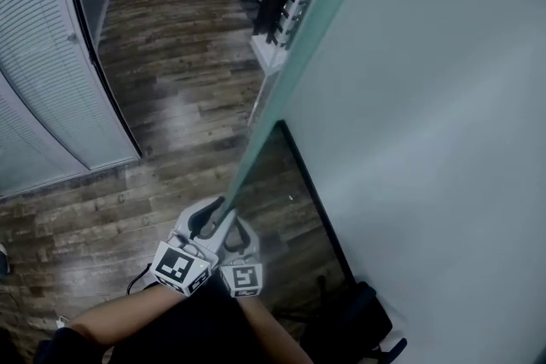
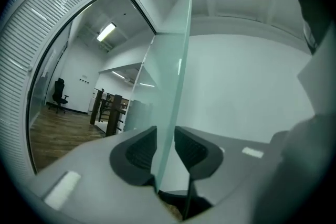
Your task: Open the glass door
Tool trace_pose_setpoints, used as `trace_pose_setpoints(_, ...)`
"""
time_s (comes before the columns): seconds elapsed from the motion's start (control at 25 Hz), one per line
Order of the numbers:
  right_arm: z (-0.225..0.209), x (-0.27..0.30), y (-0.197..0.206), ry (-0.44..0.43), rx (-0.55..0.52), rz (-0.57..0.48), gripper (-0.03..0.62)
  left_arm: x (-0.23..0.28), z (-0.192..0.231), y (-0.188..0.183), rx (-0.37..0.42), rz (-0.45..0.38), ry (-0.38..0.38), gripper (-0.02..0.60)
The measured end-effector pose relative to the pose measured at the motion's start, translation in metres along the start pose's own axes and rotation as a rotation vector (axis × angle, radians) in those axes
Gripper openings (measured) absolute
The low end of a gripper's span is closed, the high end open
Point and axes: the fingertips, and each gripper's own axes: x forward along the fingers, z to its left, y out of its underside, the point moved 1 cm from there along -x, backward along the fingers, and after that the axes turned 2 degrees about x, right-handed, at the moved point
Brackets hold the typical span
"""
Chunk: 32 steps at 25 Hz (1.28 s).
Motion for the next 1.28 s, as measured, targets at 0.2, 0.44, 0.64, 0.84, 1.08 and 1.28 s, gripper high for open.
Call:
trace_pose_setpoints(0.2, -0.017, 0.000, -0.004, 0.099, 0.013, 0.004, 0.176, 0.009, -0.020, 0.000, -0.052, 0.001, 0.073, 0.097)
trace_pose_setpoints(0.44, -0.032, -0.013, 0.002, 0.118, -0.016, 0.043, 0.110, 0.004, -0.045, 0.001, -0.047, -0.005, 0.171, 0.095)
trace_pose_setpoints(0.64, -0.048, -0.030, 0.001, 0.067, -0.027, 0.050, 0.115, -0.001, -0.054, 0.004, -0.036, -0.019, 0.152, 0.072)
trace_pose_setpoints(0.84, -0.064, -0.043, 0.001, 0.049, -0.023, 0.013, 0.114, 0.005, -0.052, 0.023, -0.072, 0.008, 0.136, 0.055)
trace_pose_setpoints(1.08, -0.089, -0.065, 0.004, 0.045, -0.023, 0.015, 0.107, 0.017, -0.062, 0.031, -0.076, 0.007, 0.145, 0.028)
trace_pose_setpoints(1.28, -0.111, -0.082, 0.007, 0.064, -0.035, 0.031, 0.102, 0.028, -0.068, 0.036, -0.103, 0.018, 0.156, 0.018)
